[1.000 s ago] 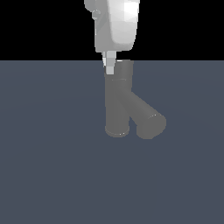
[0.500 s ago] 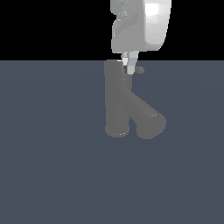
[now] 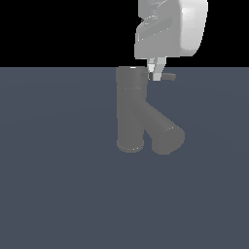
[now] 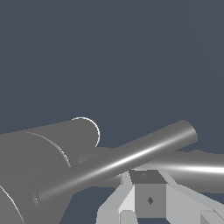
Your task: Turn on the faucet by rotating a designated handle.
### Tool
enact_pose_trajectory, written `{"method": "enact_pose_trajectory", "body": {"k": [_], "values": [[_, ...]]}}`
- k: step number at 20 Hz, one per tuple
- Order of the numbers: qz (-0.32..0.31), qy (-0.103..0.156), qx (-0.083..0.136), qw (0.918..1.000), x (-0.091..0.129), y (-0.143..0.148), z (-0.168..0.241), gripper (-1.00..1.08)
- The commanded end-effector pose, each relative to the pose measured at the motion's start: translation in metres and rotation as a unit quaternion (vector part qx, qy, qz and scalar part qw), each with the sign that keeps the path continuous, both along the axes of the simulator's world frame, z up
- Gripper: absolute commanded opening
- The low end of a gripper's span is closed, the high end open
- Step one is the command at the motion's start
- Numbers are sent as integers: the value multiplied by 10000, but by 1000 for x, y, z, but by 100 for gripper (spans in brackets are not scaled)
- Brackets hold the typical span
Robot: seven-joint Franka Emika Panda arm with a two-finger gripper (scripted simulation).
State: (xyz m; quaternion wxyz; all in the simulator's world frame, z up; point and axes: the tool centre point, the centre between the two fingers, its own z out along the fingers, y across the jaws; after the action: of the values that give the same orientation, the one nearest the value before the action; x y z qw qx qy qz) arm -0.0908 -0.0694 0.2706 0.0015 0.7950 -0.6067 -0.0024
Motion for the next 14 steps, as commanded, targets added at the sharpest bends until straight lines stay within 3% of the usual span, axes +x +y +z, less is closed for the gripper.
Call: {"method": "enact_pose_trajectory", "body": {"k": [1, 14], "values": [[-45, -11, 0, 10000, 7, -8, 0, -100], [-154, -19, -2, 9999, 44, -42, 0, -100]]}}
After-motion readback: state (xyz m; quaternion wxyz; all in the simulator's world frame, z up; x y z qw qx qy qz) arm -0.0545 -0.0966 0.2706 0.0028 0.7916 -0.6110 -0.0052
